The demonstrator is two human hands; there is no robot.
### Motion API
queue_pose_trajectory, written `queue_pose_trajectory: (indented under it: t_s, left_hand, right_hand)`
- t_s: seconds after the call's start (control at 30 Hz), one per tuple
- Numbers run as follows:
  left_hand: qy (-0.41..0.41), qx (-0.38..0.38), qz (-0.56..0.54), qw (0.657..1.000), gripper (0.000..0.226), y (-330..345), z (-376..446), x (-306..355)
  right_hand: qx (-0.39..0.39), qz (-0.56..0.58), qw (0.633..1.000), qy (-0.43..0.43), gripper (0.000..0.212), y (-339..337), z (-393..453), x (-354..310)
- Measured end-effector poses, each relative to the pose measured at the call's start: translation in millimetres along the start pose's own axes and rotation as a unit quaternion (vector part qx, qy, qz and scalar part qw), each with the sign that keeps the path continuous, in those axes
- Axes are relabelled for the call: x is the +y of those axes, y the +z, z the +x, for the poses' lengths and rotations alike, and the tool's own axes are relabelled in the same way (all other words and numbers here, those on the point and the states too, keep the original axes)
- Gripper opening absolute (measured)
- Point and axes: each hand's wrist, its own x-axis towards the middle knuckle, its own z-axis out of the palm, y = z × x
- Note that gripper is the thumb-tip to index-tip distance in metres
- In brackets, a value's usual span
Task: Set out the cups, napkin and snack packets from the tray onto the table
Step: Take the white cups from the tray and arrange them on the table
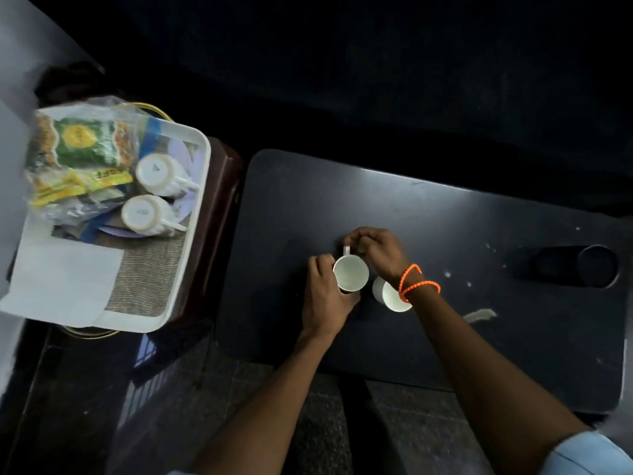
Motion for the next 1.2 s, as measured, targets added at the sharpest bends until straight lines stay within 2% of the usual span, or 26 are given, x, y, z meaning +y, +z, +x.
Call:
queue_pose_trajectory:
  t_s: [0.27, 0.57, 0.7, 0.83, 0.9, 1.0, 1.1, 1.2]
  left_hand:
    - [0.000, 0.005, 0.039, 0.999, 0.077, 21.2, -5.7, 5.0]
    - [0.010, -0.006, 0.030, 0.999, 0.075, 25.2, -7.1, 11.0]
    - [0.013, -0.039, 0.025, 0.999, 0.074, 18.7, -7.5, 10.5]
    - [0.021, -0.109, 0.026, 0.993, 0.088, -14.7, -5.8, 3.3]
    - [0.018, -0.059, 0.007, 0.998, 0.085, -43.3, -3.8, -1.7]
    - [0.001, 0.121, -0.019, 0.992, 0.066, -105.6, 10.0, -10.5]
    - [-0.050, 0.284, -0.009, 0.957, 0.053, -172.1, 36.7, -24.7]
    - [-0.157, 0.338, -0.030, 0.928, 0.045, -222.4, 66.2, -41.2]
  right_hand:
    - [-0.015, 0.023, 1.000, -0.006, 0.030, -12.1, -5.5, 11.3]
    - [-0.004, 0.031, 0.999, -0.010, 0.030, -18.6, -11.6, 14.5]
    - [0.012, 0.002, 1.000, -0.015, 0.026, -16.9, -11.9, 12.4]
    - [0.066, -0.048, 0.992, -0.098, 0.026, -5.0, -10.8, -5.0]
    - [0.081, -0.042, 0.987, -0.130, 0.034, 9.4, -8.1, -23.8]
    - [0.059, -0.026, 0.983, -0.172, 0.049, 48.7, -0.4, -60.9]
    - [-0.013, 0.018, 0.981, -0.190, 0.039, 102.5, 3.4, -99.7]
    - [-0.080, 0.043, 0.978, -0.189, 0.035, 154.4, -0.7, -132.2]
